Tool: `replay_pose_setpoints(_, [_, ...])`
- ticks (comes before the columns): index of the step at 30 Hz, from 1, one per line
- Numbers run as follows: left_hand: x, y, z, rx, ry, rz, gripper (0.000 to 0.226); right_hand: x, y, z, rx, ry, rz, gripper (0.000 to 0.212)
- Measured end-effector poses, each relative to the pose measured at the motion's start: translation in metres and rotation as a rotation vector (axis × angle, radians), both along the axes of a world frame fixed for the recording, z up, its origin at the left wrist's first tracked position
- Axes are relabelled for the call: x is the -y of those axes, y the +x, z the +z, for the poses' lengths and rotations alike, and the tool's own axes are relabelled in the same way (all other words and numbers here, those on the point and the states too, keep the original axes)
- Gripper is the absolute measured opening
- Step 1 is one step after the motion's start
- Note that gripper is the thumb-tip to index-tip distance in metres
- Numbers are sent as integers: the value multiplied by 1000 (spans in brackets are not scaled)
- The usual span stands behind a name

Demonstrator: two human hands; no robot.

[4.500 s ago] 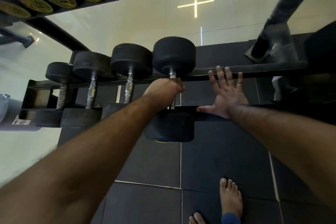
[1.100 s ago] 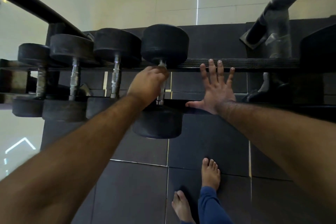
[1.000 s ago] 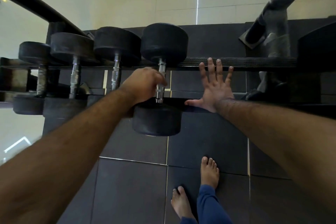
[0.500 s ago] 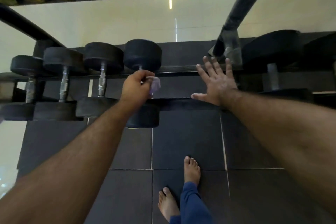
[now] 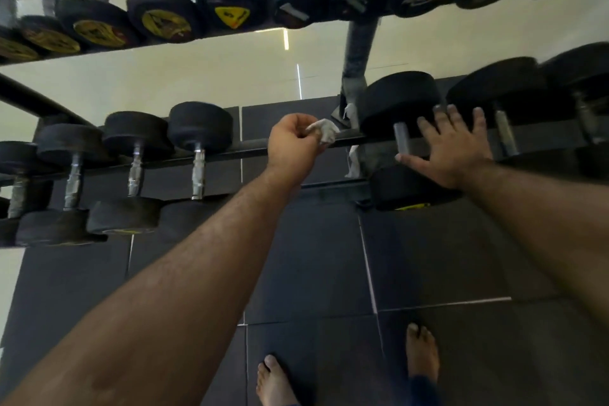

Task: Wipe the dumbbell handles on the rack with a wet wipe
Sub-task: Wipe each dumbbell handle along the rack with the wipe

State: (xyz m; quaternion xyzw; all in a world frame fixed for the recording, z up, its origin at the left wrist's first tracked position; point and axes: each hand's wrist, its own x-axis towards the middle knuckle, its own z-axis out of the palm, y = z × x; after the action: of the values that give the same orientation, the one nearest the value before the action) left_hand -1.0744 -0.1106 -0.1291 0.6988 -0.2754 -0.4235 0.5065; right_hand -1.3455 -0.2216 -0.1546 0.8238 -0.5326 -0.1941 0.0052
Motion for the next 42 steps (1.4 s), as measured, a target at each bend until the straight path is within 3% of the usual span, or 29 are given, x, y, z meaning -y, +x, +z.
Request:
replay_pose_setpoints(7, [59,-111,-34,165,81,98,13,53,-97,-15,-19,84,31,126])
replay_pose_setpoints(12, [85,-174,-55,359,202,66,12,65,-134,-39,-67,139,173,124])
replay_pose_setpoints(21, [98,-204,-90,528,316,90,18,85,-154,-59,-58,180,390,112])
replay_pose_setpoints(24, [97,-207,-91,569,300,151,16,103,-158,-50,-92,102,328,126])
replay_pose_setpoints(27, [98,-211,-91,553,329,136,16,100,-162,-46,-2,121,142,134])
replay_pose_setpoints(32, [124,-187,-81,656,446,-30,20,98,-159,-40,87,125,105,131])
replay_pose_setpoints(35, [140,-173,-78,818,398,-84,23,97,-159,-39,75,104,93,128])
replay_pose_setpoints(38, [151,-171,-82,914,235,-427,27,96,-159,-37,95,131,95,127])
replay_pose_setpoints(40, [154,-164,-84,928,256,-725,31,98,-158,-36,94,151,99,128])
replay_pose_setpoints(42, [153,-155,-82,883,312,-898,34,99,-158,-36,77,163,103,128])
